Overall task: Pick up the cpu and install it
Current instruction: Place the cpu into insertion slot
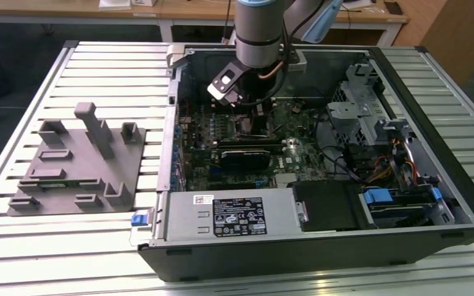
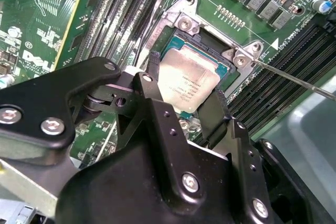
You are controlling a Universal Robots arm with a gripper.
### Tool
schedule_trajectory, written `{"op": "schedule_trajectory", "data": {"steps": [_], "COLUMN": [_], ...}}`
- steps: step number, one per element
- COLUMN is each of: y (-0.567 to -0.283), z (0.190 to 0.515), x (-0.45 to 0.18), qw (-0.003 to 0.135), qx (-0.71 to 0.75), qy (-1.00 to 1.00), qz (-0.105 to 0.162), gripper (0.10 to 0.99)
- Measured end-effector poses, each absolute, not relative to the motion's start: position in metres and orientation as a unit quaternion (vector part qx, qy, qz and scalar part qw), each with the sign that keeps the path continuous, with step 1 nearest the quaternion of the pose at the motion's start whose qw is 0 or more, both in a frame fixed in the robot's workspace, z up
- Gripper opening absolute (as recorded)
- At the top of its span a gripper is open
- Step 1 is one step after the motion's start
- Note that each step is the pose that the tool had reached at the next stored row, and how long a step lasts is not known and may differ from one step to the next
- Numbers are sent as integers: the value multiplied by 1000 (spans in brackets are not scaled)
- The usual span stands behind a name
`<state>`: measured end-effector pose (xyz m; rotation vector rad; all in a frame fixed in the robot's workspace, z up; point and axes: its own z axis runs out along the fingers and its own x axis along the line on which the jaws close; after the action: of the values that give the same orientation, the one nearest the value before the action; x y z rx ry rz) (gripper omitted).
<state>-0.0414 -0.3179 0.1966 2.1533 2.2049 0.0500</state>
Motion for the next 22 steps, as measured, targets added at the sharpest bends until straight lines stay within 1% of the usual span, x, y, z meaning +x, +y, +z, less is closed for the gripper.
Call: {"op": "schedule_trajectory", "data": {"steps": [21,22], "y": [-315,-315], "z": [191,191], "x": [-41,-41], "qw": [29,30], "qx": [698,698], "qy": [715,715], "qz": [17,17], "gripper": [553,616]}}
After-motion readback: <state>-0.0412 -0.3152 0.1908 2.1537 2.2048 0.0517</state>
